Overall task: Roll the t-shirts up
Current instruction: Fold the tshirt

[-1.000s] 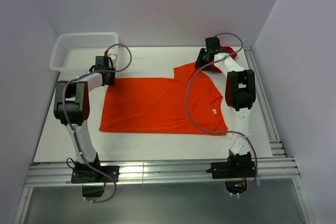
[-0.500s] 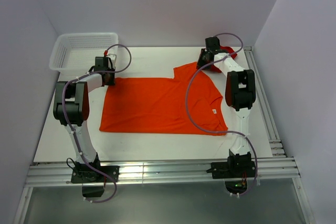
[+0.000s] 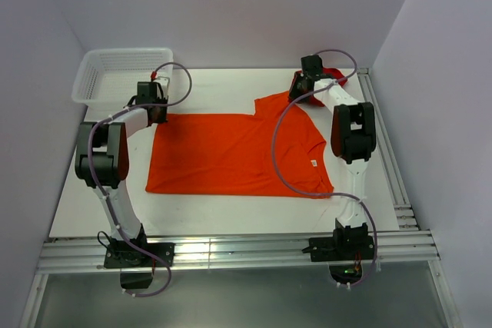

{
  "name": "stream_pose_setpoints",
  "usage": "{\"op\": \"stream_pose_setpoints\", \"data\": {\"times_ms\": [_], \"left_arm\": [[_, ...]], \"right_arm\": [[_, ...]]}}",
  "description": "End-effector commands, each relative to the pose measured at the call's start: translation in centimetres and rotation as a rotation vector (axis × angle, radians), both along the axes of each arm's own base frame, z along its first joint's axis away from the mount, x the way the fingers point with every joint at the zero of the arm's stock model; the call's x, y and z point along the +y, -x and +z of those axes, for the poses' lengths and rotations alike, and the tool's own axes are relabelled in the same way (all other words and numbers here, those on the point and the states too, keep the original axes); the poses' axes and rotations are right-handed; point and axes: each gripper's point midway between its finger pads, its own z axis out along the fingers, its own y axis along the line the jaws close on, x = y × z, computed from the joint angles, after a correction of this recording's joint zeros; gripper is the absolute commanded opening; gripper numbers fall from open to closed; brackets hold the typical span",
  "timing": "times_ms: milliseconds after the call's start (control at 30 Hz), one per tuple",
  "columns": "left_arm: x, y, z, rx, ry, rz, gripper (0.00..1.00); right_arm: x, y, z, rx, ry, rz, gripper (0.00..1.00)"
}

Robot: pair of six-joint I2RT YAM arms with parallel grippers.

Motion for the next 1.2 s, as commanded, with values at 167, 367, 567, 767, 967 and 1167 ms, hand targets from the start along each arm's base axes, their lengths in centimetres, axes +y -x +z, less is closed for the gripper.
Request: {"op": "stream_pose_setpoints", "data": {"times_ms": [167, 367, 567, 767, 967, 1167], "left_arm": [[-0.3, -0.7, 5.2, -0.145, 0.010, -0.034, 0.00], [-0.5, 0.2, 5.5, -0.150, 0.002, -0.073, 0.00], [-0.9, 1.1, 5.8, -0.150, 0.006, -0.130, 0.00], [-1.2, 2.1, 5.9, -0.150, 0.046, -0.183, 0.00], [-1.6, 3.5, 5.0, -0.124, 0.072, -0.233, 0.00], [-1.5, 5.3, 4.3, -0.113, 0.077, -0.259, 0.00]], "right_arm": [[0.3, 0.4, 7.8, -0.168, 0.006, 0.001, 0.00], [0.0, 2.6, 8.5, -0.177, 0.003, -0.020, 0.00], [-0.4, 5.7, 8.9, -0.181, 0.005, -0.047, 0.00], [-0.6, 9.0, 8.9, -0.169, 0.016, -0.071, 0.00], [-1.0, 12.3, 7.4, -0.132, 0.052, -0.105, 0.00], [-1.9, 14.4, 6.5, -0.118, 0.062, -0.150, 0.00]]}}
